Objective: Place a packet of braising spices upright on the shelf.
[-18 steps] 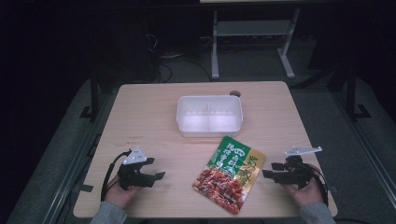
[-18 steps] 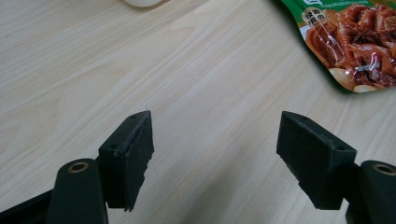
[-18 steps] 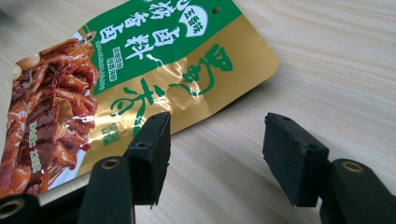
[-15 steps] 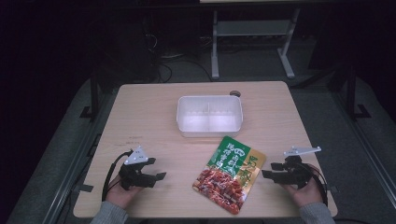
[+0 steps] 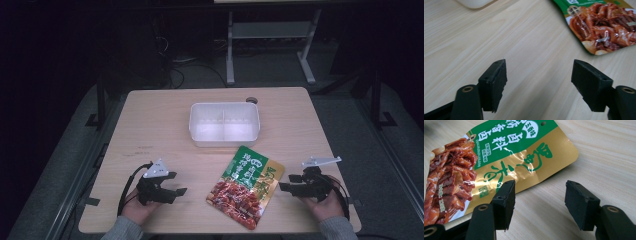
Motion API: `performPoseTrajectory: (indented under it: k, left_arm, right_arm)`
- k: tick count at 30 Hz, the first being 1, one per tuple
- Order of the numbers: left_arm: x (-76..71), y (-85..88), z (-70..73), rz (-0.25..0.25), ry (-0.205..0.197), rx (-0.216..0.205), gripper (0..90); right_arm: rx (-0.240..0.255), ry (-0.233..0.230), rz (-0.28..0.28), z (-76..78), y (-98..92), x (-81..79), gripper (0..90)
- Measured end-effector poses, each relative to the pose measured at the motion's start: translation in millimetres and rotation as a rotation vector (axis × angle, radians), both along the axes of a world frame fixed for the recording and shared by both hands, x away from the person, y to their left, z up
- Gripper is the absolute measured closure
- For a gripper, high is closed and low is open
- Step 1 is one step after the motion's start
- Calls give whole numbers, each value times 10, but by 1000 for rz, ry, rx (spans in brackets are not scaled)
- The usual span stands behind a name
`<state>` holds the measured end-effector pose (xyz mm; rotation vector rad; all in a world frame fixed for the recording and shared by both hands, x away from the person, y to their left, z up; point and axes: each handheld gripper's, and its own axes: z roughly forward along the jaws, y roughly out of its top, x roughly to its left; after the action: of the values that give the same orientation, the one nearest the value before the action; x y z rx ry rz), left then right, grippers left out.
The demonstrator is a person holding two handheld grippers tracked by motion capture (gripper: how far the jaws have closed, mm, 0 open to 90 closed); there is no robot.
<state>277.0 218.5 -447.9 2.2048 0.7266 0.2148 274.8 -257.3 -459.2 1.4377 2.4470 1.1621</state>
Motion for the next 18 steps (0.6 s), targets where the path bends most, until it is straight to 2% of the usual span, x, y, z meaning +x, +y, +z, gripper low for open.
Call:
performPoseTrajectory:
  k: [9, 18]
  left_arm:
    - [-49, -248, 29, -81, 4, 1, 356]
    - [-66, -504, 55, -148, 9, 35, 452]
  right_arm:
    - [1, -9, 4, 23, 2, 33, 397]
    - [-5, -29, 3, 150, -25, 157, 388]
